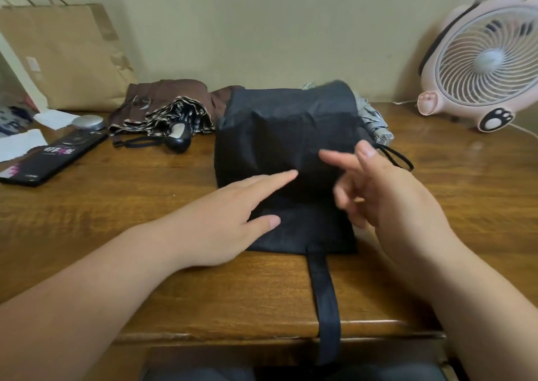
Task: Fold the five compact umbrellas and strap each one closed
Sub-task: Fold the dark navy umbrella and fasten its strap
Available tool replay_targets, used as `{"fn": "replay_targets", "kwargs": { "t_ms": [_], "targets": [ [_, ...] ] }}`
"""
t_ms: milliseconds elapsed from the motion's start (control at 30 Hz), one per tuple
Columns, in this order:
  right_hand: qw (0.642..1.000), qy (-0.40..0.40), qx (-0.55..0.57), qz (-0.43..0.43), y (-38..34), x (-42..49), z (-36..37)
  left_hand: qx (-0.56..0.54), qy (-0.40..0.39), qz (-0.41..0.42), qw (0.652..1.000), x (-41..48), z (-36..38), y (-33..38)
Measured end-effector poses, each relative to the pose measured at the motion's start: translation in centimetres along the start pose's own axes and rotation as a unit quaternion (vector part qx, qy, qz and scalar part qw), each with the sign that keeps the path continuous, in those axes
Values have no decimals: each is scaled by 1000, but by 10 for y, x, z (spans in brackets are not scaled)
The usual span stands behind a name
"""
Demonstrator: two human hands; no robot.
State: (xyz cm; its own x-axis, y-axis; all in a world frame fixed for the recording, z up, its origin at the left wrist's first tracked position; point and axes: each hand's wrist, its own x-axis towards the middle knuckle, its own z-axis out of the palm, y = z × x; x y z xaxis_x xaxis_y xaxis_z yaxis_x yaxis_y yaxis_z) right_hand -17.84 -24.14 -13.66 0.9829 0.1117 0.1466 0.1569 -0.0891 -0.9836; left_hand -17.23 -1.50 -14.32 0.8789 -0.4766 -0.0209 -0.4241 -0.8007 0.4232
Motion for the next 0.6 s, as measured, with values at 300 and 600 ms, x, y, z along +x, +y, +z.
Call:
{"fn": "replay_targets", "kwargs": {
  "t_ms": [300,600],
  "targets": [
    [829,-93,-452,-317,14,43,-17,166,75,143,973,13,-8,-31],
    [690,-164,-587,-390,-1,112,11,268,-54,70,959,18,-14,-31]
  ]
}}
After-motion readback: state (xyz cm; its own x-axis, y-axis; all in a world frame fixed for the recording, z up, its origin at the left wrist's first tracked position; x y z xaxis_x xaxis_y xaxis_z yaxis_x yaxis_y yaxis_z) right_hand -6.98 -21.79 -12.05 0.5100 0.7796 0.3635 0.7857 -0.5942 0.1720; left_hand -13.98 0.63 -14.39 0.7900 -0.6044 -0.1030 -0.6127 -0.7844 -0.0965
